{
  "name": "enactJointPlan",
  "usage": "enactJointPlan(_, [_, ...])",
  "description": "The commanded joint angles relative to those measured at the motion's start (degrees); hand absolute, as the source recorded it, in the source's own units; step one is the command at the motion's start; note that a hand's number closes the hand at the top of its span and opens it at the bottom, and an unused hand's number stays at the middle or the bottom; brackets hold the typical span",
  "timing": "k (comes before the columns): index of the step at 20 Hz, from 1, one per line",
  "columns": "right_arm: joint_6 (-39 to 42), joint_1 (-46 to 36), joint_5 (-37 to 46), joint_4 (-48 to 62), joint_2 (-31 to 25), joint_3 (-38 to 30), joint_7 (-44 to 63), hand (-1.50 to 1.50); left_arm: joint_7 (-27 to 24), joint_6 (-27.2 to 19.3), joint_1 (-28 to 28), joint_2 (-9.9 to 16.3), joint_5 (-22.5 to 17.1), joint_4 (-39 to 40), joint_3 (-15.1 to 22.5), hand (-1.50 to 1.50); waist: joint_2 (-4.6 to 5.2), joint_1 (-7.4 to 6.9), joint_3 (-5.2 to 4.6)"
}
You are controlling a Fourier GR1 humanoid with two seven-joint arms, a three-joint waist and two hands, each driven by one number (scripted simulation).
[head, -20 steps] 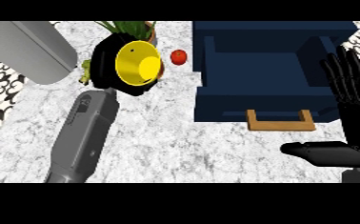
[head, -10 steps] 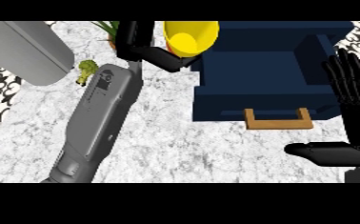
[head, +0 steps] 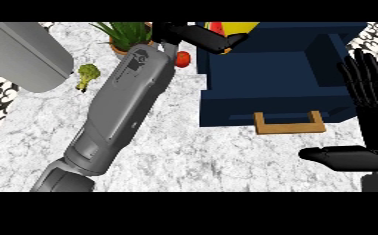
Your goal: Pick up the cup, place it into the drawer and close the drawer
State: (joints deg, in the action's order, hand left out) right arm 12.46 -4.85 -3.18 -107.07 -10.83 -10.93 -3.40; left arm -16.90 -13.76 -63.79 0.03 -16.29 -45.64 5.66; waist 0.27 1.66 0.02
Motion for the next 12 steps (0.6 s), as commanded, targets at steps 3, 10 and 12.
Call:
enactJointPlan(3, [0.93, 0.94, -2.5, -2.83, -0.4, -1.11, 1.81, -1.5, -1.24, -0.08, -6.41, -0.03, -3.78, 11.23, 0.61, 1.5, 0.11, 0.37, 0.0])
enactJointPlan(10, [0.4, 2.22, 1.11, -2.06, 1.76, 2.45, -0.94, -1.5, -6.6, -4.36, -4.92, -0.03, -13.47, 15.83, 13.64, 1.5, 0.41, 2.13, 0.04])
enactJointPlan(12, [1.98, -0.21, -2.52, -1.52, -0.73, -0.51, 1.3, -1.5, -4.0, -6.83, -7.36, -0.03, -15.16, 16.5, 16.44, 1.5, 0.37, 2.26, 0.04])
